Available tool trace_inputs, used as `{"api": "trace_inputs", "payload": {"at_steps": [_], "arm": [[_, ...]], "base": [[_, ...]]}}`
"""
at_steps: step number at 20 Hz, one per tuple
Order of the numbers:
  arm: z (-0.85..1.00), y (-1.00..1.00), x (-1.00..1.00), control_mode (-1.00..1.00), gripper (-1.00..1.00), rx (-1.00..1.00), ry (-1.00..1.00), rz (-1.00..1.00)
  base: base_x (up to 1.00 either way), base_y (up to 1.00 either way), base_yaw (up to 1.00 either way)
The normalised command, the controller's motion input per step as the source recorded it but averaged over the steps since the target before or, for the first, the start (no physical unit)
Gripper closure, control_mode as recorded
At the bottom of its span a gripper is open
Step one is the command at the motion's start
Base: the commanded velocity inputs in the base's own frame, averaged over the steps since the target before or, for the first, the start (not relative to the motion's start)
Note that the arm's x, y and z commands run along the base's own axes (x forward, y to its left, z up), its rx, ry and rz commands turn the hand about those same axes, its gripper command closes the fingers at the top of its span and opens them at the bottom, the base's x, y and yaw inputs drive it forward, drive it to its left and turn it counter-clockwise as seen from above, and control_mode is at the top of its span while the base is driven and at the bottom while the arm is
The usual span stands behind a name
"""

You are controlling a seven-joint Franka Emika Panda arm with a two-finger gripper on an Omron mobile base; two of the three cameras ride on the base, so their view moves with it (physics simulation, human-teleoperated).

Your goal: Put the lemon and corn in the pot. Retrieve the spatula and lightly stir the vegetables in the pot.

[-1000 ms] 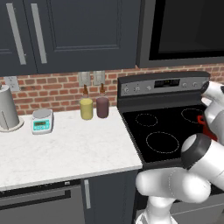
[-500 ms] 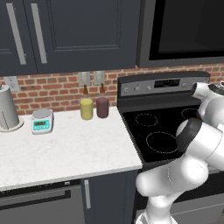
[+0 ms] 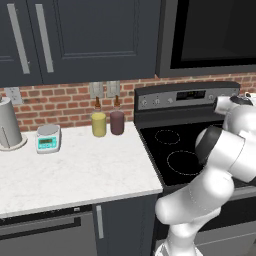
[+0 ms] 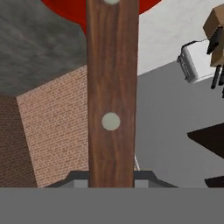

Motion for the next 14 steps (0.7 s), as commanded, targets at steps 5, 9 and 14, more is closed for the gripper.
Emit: {"api": "trace_inputs", "payload": {"at_steps": [5,9,14], "arm": [[-0.01,-0.04,0.04,-1.0,1.0,-0.12,0.05,0.05],[-0.07,0.0,0.18,-1.0,1.0,-0.11,0.14,0.08],[-0.13,0.0,0.27,-1.0,1.0,-0.03,0.15,0.09]], "base": [[0.0,0.0,0.0],[0.0,0.0,0.0],[0.0,0.0,0.0]]}}
